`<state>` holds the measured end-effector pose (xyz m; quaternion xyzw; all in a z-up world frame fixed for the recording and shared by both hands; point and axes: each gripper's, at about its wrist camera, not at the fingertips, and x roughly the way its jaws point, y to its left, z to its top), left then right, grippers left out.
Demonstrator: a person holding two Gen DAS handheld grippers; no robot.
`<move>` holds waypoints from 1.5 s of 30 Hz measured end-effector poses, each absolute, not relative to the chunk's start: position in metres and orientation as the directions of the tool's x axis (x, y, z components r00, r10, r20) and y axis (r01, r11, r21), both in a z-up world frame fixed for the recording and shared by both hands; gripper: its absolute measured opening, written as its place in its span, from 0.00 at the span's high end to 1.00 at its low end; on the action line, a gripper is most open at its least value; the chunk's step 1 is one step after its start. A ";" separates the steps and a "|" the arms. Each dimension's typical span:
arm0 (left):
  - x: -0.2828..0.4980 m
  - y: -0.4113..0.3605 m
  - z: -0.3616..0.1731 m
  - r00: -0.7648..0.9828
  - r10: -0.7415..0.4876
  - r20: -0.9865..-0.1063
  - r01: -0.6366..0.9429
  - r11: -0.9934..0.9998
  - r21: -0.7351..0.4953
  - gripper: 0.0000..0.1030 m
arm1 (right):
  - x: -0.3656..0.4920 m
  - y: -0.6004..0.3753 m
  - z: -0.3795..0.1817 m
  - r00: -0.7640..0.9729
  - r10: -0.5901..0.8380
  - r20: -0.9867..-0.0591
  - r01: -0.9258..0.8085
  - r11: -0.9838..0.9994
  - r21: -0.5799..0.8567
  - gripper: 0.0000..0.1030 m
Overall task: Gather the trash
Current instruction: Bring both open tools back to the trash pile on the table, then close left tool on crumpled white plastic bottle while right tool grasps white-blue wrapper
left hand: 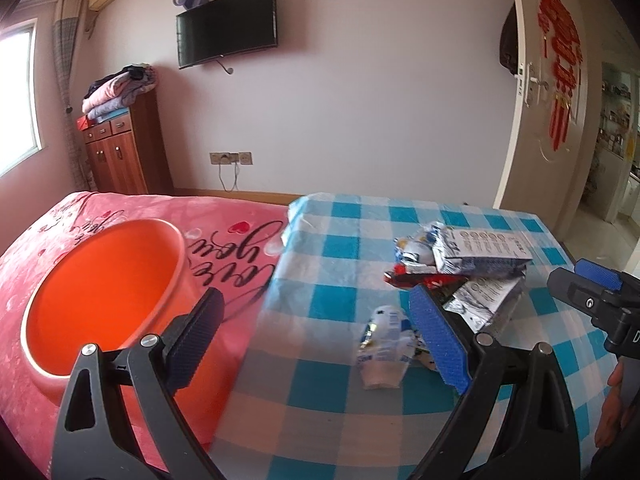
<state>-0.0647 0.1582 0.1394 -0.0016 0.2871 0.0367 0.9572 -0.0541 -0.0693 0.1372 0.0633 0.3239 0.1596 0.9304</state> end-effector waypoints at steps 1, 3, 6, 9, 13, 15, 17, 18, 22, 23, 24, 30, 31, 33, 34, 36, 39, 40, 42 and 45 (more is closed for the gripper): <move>-0.064 0.156 0.138 0.831 0.065 -0.553 -0.066 0.998 0.018 0.09 | -0.054 -0.073 0.136 0.740 0.334 -0.584 -0.250 0.942 0.222 0.08; -0.063 0.150 0.134 0.826 0.050 -0.561 -0.051 0.999 0.015 0.09 | -0.055 -0.082 0.131 0.740 0.325 -0.589 -0.234 0.945 0.228 0.08; -0.060 0.142 0.128 0.818 0.029 -0.574 -0.027 1.000 0.011 0.09 | -0.055 -0.095 0.125 0.737 0.311 -0.600 -0.210 0.949 0.234 0.08; -0.059 0.137 0.123 0.813 0.001 -0.583 -0.001 1.000 0.000 0.09 | -0.056 -0.107 0.117 0.732 0.299 -0.612 -0.187 0.952 0.241 0.08; -0.055 0.129 0.116 0.801 -0.049 -0.596 0.040 0.999 -0.029 0.09 | -0.055 -0.122 0.106 0.724 0.289 -0.626 -0.160 0.953 0.256 0.08; -0.052 0.125 0.112 0.792 -0.074 -0.606 0.059 0.997 -0.044 0.09 | -0.054 -0.130 0.100 0.718 0.287 -0.634 -0.146 0.953 0.265 0.08; -0.050 0.123 0.107 0.782 -0.096 -0.615 0.078 0.995 -0.056 0.09 | -0.052 -0.135 0.096 0.713 0.285 -0.641 -0.137 0.953 0.271 0.08; -0.049 0.122 0.102 0.776 -0.101 -0.623 0.083 0.995 -0.057 0.09 | -0.051 -0.139 0.094 0.710 0.285 -0.644 -0.132 0.952 0.276 0.08; -0.040 0.122 0.081 0.738 -0.098 -0.668 0.068 0.995 -0.071 0.09 | -0.047 -0.148 0.085 0.698 0.302 -0.650 -0.125 0.944 0.304 0.08; -0.036 0.124 0.076 0.727 -0.104 -0.678 0.066 0.994 -0.083 0.09 | -0.046 -0.148 0.082 0.691 0.312 -0.653 -0.127 0.941 0.315 0.08; -0.032 0.125 0.070 0.717 -0.109 -0.689 0.064 0.994 -0.092 0.09 | -0.046 -0.148 0.078 0.682 0.326 -0.655 -0.133 0.936 0.327 0.08; -0.013 0.130 0.051 0.685 -0.102 -0.721 0.060 0.995 -0.083 0.09 | -0.045 -0.127 0.058 0.613 0.424 -0.666 -0.220 0.902 0.372 0.08; -0.010 0.131 0.048 0.679 -0.112 -0.725 0.066 0.994 -0.091 0.09 | -0.045 -0.122 0.055 0.603 0.436 -0.668 -0.236 0.897 0.372 0.08; -0.005 0.131 0.044 0.672 -0.120 -0.730 0.076 0.993 -0.093 0.09 | -0.046 -0.110 0.052 0.580 0.465 -0.669 -0.277 0.885 0.375 0.08; -0.002 0.131 0.042 0.668 -0.127 -0.733 0.081 0.992 -0.098 0.09 | -0.047 -0.104 0.051 0.571 0.476 -0.669 -0.297 0.879 0.373 0.08; 0.004 0.131 0.039 0.657 -0.144 -0.740 0.090 0.989 -0.113 0.09 | -0.047 -0.093 0.049 0.557 0.488 -0.672 -0.329 0.872 0.361 0.08; 0.010 0.132 0.035 0.648 -0.161 -0.745 0.090 0.987 -0.134 0.09 | -0.045 -0.081 0.047 0.540 0.501 -0.676 -0.363 0.863 0.351 0.08; 0.012 0.132 0.033 0.645 -0.168 -0.745 0.093 0.986 -0.142 0.09 | -0.044 -0.078 0.047 0.536 0.503 -0.678 -0.371 0.862 0.346 0.08; 0.014 0.131 0.031 0.640 -0.175 -0.748 0.100 0.984 -0.145 0.10 | -0.043 -0.070 0.045 0.528 0.506 -0.682 -0.391 0.858 0.334 0.08; 0.019 0.131 0.025 0.631 -0.181 -0.754 0.101 0.983 -0.152 0.17 | -0.039 -0.060 0.041 0.513 0.505 -0.694 -0.414 0.854 0.315 0.08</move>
